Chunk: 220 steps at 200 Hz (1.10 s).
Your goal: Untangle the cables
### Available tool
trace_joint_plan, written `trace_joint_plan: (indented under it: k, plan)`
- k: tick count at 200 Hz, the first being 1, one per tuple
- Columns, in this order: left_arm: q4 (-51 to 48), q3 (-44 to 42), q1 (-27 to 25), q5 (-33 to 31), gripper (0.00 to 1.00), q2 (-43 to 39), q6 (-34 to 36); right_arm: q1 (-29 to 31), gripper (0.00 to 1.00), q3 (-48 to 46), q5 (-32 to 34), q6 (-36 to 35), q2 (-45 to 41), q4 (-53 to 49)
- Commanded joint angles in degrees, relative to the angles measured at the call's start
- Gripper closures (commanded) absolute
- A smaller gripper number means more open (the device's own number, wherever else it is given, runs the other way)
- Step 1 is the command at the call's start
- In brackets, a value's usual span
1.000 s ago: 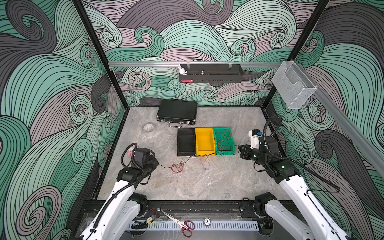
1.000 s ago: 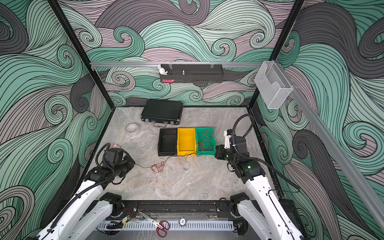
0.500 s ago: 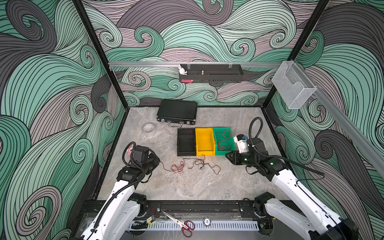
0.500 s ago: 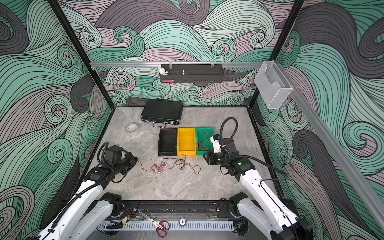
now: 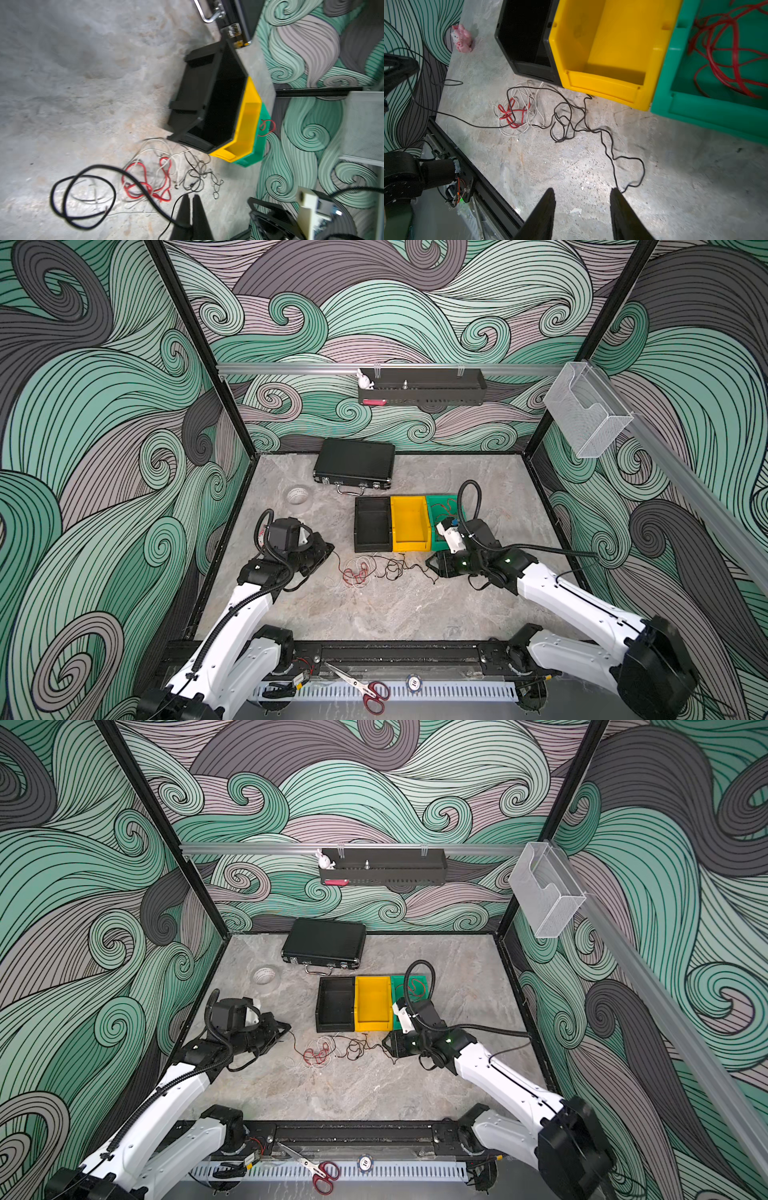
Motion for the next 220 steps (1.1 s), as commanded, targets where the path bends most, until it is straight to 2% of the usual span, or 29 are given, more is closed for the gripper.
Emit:
trace_joint_plan:
  k: [1,25,53,113,142,220]
  plan:
    - [1.5,3.9,-0.9,4.0,1.00,-1.1,0.2,2.7,0.55,2.8,-1.2,1.8,2.9,8.0]
    - [1.6,7.4,-1.3,4.7,1.00,-1.0,-0.3,5.6,0.54,4.8,-0.7,1.4,6.1,11.8]
    - [1.6,11.2,-1.3,4.6,1.00,-0.7,-0.5,6.1,0.54,5.9,-0.1,0.0,10.4,16.4]
    - [1.1,17.2,-1.3,4.9,1.00,0.7,-0.3,8.7,0.53,7.1,-2.9,-0.3,18.9,26.9]
    - [1.0,18.8,-1.3,4.7,1.00,0.5,-0.5,10.9,0.48,8.2,-2.7,-3.4,22.5,31.2]
    - [0.4,23.4,-1.3,2.4,1.00,-0.7,-0.8,11.1,0.48,10.1,-3.7,-4.1,35.5,45.6]
